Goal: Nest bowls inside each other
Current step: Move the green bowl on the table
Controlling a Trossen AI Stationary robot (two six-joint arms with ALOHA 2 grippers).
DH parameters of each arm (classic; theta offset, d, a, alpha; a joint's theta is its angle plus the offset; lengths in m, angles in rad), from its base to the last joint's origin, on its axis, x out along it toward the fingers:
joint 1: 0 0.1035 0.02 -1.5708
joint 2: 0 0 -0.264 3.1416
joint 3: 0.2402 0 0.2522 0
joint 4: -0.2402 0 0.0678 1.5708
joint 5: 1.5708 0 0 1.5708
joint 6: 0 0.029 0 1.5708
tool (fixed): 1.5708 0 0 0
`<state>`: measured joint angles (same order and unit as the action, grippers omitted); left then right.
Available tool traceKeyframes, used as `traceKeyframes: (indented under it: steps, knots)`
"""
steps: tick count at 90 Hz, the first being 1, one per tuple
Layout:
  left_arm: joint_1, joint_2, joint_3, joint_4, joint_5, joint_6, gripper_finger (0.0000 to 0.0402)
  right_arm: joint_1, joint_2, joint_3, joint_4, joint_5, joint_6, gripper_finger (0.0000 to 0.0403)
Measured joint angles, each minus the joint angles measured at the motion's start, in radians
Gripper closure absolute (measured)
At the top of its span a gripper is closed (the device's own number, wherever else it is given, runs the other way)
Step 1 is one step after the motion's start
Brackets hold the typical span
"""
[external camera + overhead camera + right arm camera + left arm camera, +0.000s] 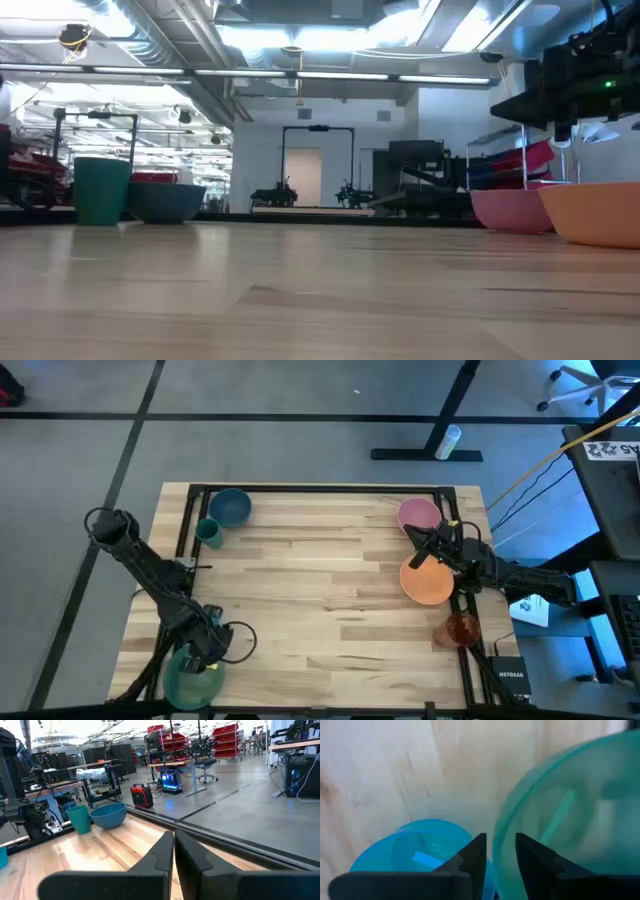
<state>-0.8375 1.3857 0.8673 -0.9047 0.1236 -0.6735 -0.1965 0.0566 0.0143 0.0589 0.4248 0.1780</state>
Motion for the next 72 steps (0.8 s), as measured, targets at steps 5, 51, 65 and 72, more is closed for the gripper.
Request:
traceKeyframes:
  steps: [5, 51, 65, 72]
  knots:
    - [0.0, -0.001, -0.004, 0.014, -0.004, 0.0, 0.0315, 0.0, 0.0, 0.0, 0.0, 0.0, 0.0, 0.0402]
    - [0.073, -0.001, -0.056, 0.133, -0.01, -0.011, 0.04, 0.0, 0.0, 0.0, 0.0, 0.011, 0.006, 0.0402]
    - [0.158, -0.001, -0.056, 0.132, -0.036, 0.048, 0.0401, 0.0, 0.0, 0.0, 0.0, 0.011, 0.006, 0.0402]
    - [0.214, -0.001, -0.056, 0.132, -0.072, 0.087, 0.0401, 0.0, 0.0, 0.0, 0.0, 0.011, 0.006, 0.0402]
